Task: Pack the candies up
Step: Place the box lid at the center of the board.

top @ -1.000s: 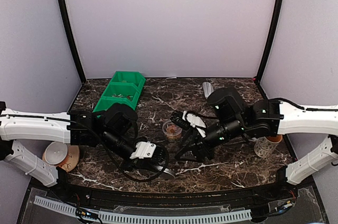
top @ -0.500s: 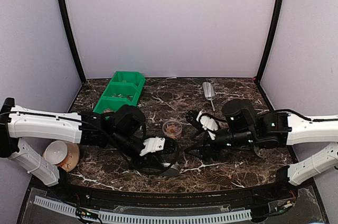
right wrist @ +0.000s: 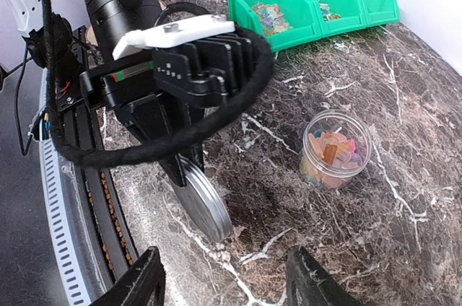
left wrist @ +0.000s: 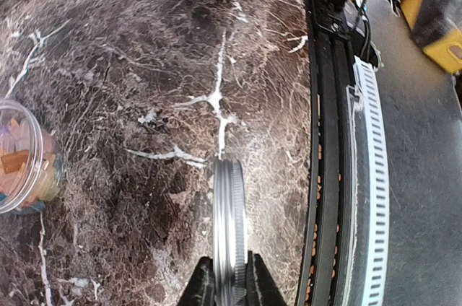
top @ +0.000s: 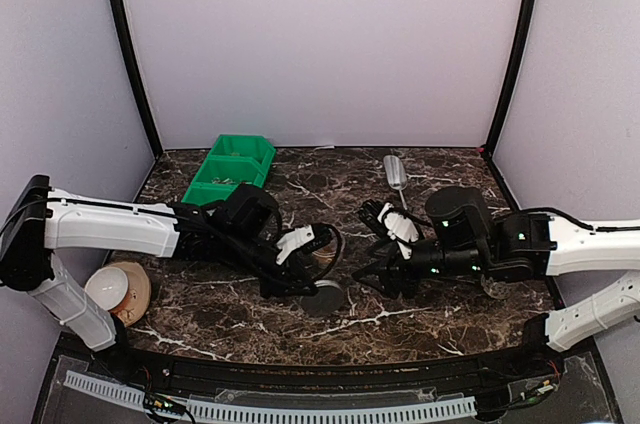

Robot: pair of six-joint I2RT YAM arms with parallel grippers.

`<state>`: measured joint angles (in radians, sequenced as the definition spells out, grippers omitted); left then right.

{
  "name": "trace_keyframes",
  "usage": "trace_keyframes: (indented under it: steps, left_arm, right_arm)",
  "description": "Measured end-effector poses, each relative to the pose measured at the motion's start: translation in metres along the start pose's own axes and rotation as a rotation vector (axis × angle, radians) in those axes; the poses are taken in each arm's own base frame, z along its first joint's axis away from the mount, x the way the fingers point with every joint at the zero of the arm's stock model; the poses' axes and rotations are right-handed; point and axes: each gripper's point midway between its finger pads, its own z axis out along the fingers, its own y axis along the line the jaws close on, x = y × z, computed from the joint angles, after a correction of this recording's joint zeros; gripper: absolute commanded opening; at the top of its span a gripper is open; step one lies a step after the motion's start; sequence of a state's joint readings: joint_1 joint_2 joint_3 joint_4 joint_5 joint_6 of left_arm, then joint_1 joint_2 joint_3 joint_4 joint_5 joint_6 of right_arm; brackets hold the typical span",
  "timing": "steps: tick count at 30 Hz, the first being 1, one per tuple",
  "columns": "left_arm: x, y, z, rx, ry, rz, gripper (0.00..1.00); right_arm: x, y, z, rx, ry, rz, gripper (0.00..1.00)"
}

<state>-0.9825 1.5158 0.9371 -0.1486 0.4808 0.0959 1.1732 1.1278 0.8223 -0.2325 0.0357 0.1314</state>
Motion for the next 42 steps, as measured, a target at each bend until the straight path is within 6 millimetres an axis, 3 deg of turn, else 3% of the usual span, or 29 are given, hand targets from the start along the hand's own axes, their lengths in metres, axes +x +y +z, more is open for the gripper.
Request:
trace_keyframes:
  steps: [13, 29, 42]
  left_arm:
    - [0.008, 0.022, 0.017, -0.011, 0.021, -0.295, 0.04]
    - [0.026, 0.034, 0.029, -0.025, 0.056, -0.483, 0.07]
    - [0.033, 0.041, 0.031, -0.030, 0.054, -0.529, 0.30]
  right_arm:
    - [0.001, -0.002, 0.000, 0.011, 0.002, 0.001, 0.57]
    - [0.006, -0.003, 0.004, 0.014, 0.023, 0.000, 0.58]
    - [0.020, -0.002, 0.015, 0.011, 0.081, -0.001, 0.59]
